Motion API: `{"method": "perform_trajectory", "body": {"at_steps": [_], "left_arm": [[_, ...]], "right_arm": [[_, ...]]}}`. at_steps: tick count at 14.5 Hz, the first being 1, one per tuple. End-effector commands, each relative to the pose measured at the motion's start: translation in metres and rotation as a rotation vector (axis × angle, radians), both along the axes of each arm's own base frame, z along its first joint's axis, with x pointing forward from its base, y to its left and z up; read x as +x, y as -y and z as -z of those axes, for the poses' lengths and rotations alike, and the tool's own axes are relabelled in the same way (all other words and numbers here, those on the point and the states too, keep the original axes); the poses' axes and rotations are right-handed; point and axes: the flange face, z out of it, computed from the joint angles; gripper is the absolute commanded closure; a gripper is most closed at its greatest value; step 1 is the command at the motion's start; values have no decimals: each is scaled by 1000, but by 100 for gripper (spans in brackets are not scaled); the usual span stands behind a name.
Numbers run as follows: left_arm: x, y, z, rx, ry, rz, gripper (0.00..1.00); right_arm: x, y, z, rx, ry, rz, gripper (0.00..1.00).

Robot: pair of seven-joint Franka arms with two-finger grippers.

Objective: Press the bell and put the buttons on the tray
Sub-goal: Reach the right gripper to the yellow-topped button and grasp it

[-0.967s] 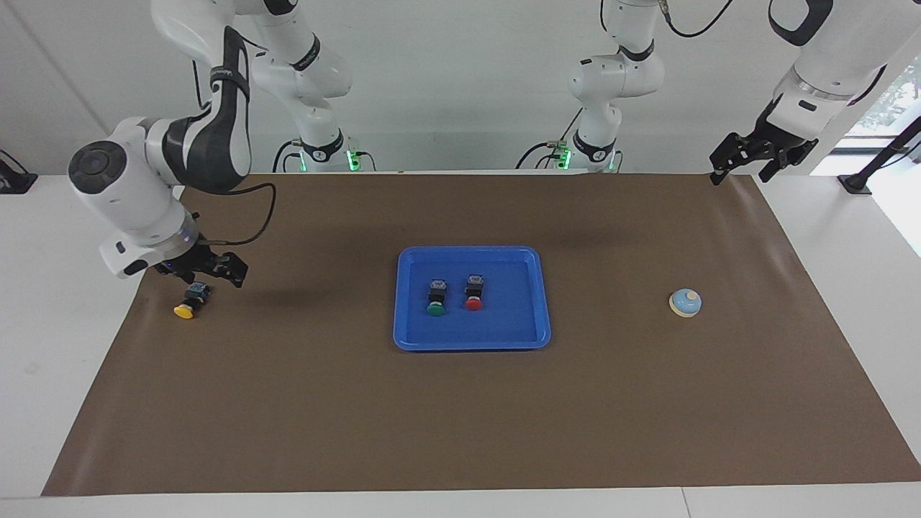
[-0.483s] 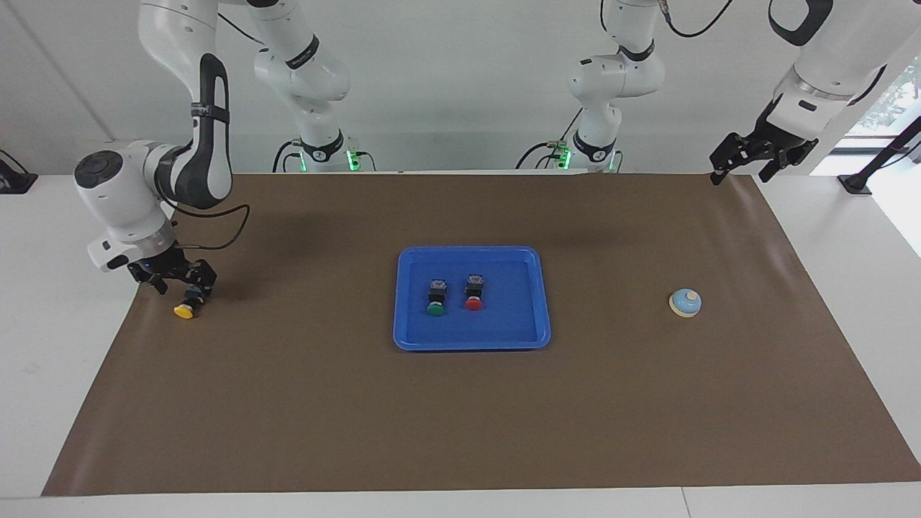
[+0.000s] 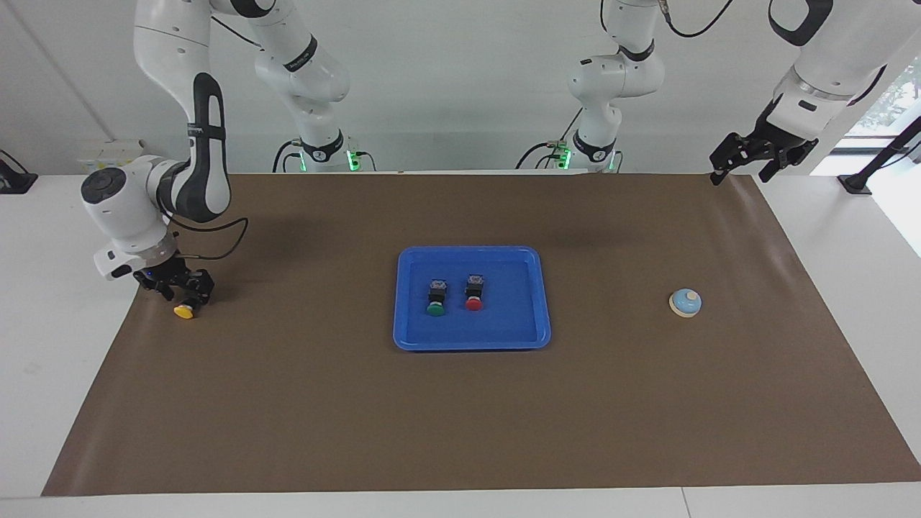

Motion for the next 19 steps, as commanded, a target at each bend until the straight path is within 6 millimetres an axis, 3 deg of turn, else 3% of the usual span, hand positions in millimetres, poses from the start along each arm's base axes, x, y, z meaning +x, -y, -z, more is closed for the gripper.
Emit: {"method": "perform_trajectory", "body": {"at_steps": [1,3,5,7,8,10,13,15,17,19], "left_arm": [[-9,-1,-1,9,-2,13,0],[-9,-1,-1,9,-2,12,0],[-9,-1,-1,9,-2,12,0],[-9,-1,-1,9,-2,13,0],[-9,-1,-1,9,-2,12,0],[-9,-1,-2,9,-1,12,0],[-9,-1,-1,9,-2,12,0],[-9,-1,-2,9,-1,12,0],[-9,-1,-1,9,-2,14,0],[-9,-1,0,9,-4,12,0]], "right_arm": [[-1,-1,0,11,14,-4,100],[2,-4,-3,9,13,-22,100],[13,-15,-22,16,-1,-43,100],[42,-52,-59,31,-49,-51,100],[56,-80,-79,37,-76,-33,100],[80,-148,-118,28,-117,21,100],[101,-277,-162,-1,-156,129,100],[91,-368,-175,-15,-154,157,100],[71,-442,-183,-11,-134,150,100],[57,-510,-176,-9,-144,148,100]]}}
